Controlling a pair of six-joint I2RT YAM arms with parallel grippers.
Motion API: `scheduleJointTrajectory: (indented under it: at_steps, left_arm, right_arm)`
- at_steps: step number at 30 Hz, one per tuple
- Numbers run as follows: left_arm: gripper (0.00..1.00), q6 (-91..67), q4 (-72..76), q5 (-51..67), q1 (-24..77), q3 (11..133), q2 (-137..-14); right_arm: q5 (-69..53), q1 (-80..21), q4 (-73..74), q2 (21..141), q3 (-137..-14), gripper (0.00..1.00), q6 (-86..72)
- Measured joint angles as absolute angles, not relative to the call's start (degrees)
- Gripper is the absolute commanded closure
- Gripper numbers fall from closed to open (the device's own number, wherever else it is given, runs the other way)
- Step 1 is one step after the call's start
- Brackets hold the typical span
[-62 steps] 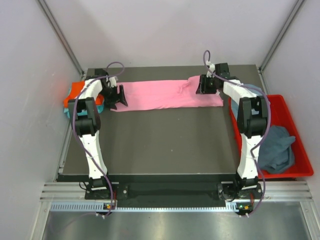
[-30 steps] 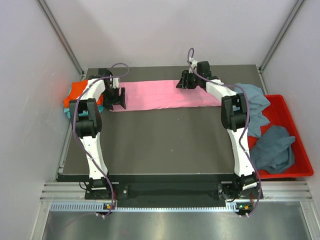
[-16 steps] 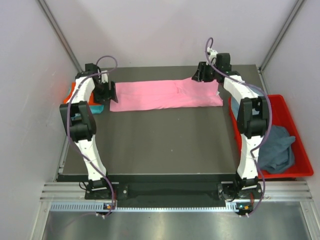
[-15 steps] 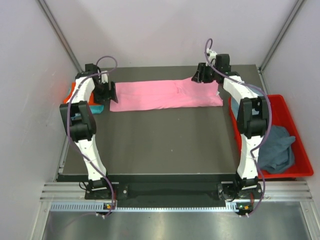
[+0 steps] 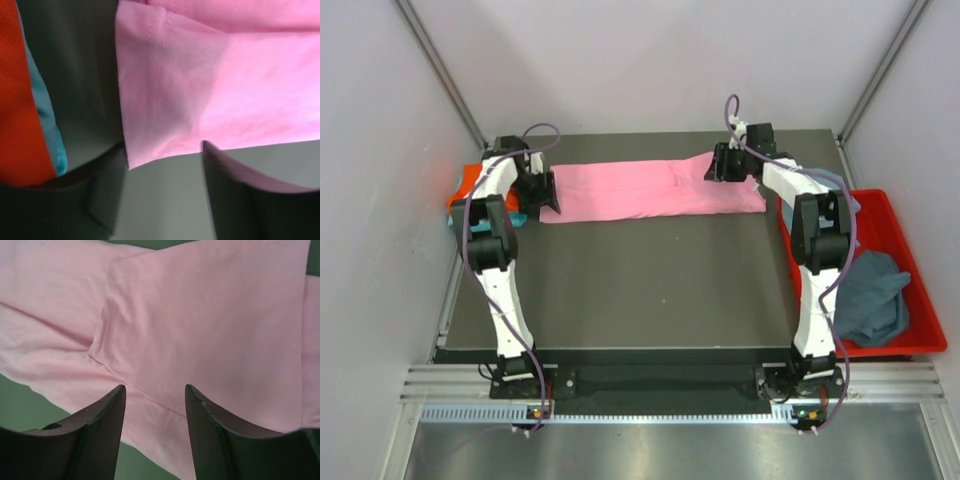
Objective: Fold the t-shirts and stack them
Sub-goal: Fold the tshirt
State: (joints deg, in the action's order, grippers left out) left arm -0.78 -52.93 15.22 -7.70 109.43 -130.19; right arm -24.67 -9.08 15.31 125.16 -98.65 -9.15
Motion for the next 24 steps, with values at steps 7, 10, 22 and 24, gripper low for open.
scheduleJointTrajectory:
  at_steps: [7,10,22,24]
  left_arm:
    - [0.82,-0.97,-52.90,16.56,-7.55,109.30,-131.35]
    - [1.00,-1.15,-52.90,17.72,-7.51,108.40,-131.35]
    - [1.00,-0.97,-52.27,22.65,-7.44,104.57,-129.71]
    - [1.00,-0.99,-52.31,23.16,-7.42,104.47,-129.71]
  right_arm:
    - [-20.53,-9.08,16.14,125.14,-94.39,0.49,-9.21]
    - [-18.96,-9.02,15.81,124.57,-91.37,0.50,-9.41]
    - [-15.03,-6.87,20.21,115.50,-89.58,0.49,-9.23]
    - [-15.03,-6.42,20.08,112.66,-88.82,0.50,-9.58]
